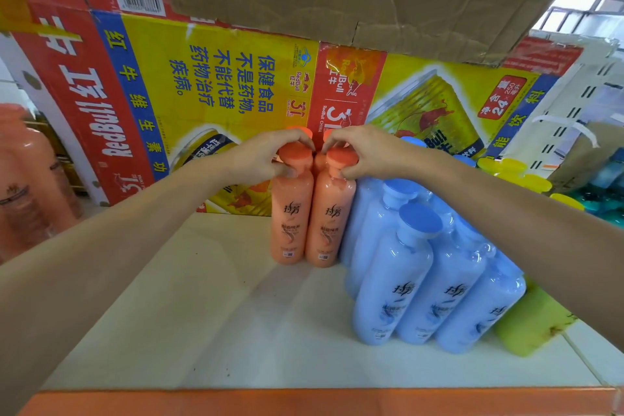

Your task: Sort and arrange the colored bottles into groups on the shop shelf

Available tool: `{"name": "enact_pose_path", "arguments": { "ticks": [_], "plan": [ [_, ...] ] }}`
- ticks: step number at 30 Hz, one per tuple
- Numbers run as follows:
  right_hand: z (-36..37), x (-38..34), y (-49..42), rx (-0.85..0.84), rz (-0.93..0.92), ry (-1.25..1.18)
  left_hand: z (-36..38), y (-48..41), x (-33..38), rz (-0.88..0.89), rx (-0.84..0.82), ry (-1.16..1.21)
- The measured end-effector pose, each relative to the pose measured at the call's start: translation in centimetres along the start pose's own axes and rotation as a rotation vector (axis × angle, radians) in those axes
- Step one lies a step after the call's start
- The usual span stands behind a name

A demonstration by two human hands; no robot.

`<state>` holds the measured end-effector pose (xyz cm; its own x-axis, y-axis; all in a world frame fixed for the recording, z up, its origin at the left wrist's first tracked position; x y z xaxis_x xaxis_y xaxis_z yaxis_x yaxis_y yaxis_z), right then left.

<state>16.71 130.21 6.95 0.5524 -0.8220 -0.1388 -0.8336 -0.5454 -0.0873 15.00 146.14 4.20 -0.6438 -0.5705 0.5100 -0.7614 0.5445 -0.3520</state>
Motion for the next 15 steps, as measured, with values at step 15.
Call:
{"name": "enact_pose_path", "arguments": {
  "ticks": [15],
  "plan": [
    [0.0,-0.07,0.23,-0.009,0.013,-0.01,0.28,-0.05,0.05,-0.023,-0.009,0.052]
  ]
}}
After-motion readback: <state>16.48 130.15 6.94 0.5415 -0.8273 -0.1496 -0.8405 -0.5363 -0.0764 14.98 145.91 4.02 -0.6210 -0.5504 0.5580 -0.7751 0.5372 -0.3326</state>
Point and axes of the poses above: each hand's wrist, its own y-axis away from the middle knuckle, its own z-axis out of the palm, x = y × z, the point moved 4 cm from there along -y, towards the middle knuckle, and after that the axes turned 9 degrees about z, right-handed, at the moved point
